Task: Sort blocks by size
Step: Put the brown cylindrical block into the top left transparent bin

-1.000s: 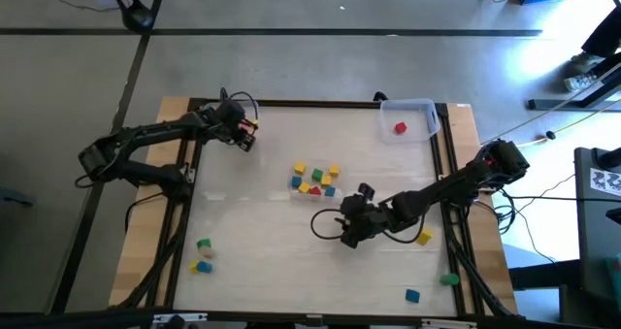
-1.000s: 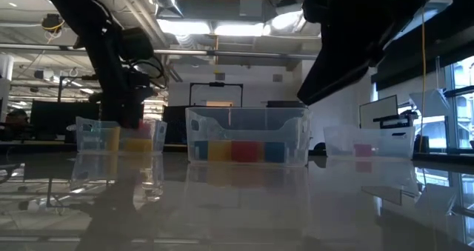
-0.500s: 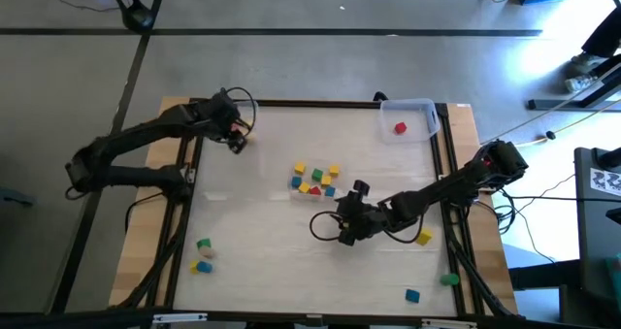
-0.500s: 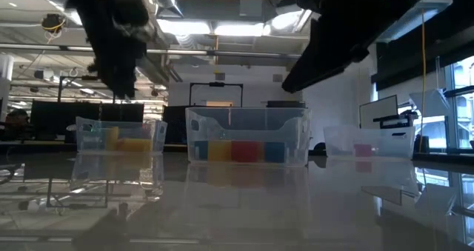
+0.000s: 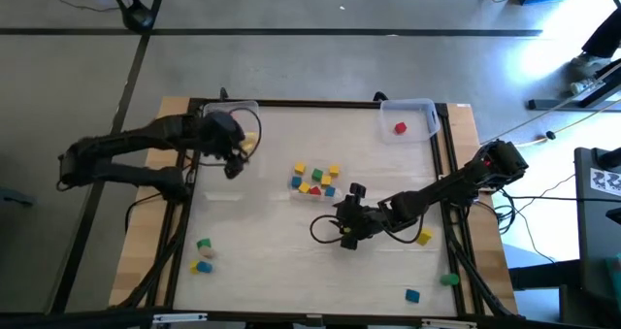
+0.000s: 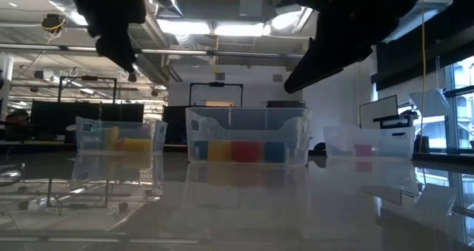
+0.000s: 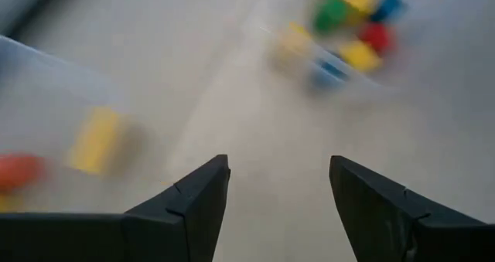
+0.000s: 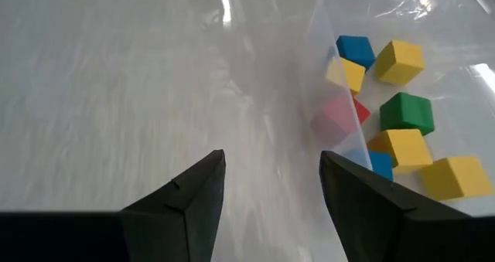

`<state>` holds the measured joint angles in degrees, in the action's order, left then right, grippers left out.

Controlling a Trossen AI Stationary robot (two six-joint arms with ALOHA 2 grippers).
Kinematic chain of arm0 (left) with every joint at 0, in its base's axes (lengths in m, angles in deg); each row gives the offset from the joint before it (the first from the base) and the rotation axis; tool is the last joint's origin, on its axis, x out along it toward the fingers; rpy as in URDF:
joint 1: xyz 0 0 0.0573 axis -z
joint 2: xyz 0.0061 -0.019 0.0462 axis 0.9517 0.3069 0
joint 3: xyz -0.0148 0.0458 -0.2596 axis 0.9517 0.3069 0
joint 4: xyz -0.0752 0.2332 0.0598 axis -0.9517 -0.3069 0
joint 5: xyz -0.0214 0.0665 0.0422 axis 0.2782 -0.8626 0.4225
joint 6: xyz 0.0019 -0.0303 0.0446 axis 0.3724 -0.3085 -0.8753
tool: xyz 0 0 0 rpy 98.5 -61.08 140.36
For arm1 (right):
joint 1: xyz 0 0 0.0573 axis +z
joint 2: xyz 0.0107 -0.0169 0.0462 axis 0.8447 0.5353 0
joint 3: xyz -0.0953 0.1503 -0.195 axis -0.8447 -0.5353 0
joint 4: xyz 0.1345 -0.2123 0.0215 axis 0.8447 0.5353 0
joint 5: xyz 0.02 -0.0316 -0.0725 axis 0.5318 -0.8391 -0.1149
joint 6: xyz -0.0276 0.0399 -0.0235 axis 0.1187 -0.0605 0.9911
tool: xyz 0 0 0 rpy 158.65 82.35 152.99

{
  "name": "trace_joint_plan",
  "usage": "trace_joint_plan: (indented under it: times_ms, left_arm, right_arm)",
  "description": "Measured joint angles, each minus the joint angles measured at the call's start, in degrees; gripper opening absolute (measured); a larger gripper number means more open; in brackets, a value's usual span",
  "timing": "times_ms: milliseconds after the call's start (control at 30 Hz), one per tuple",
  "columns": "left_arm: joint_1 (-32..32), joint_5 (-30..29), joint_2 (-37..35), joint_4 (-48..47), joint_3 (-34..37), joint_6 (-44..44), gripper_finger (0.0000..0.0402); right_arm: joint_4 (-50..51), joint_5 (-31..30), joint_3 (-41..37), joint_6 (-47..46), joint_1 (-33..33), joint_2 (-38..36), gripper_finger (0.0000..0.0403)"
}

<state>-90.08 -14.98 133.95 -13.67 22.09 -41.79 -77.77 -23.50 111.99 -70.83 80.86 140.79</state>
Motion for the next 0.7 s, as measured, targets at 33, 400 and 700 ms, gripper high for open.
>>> trace_joint_plan:
  times_ms: [33,400,700]
  left_arm:
    - [2.4,1.5,0.0,-1.1,0.0,2.1,0.0213]
    - [40.9,0.9,2.2,-8.0,0.0,42.4,0.0179]
    - [62.0,-1.5,7.4,-8.7,0.0,71.5,0.0168]
  right_arm:
    - [0.0,0.0,0.0,0.1,0.0,0.0,0.0209]
    - [0.1,0.5,0.0,1.0,-0.4,0.0,0.0209]
    - [0.1,2.5,0.0,1.0,-0.4,0.0,0.0209]
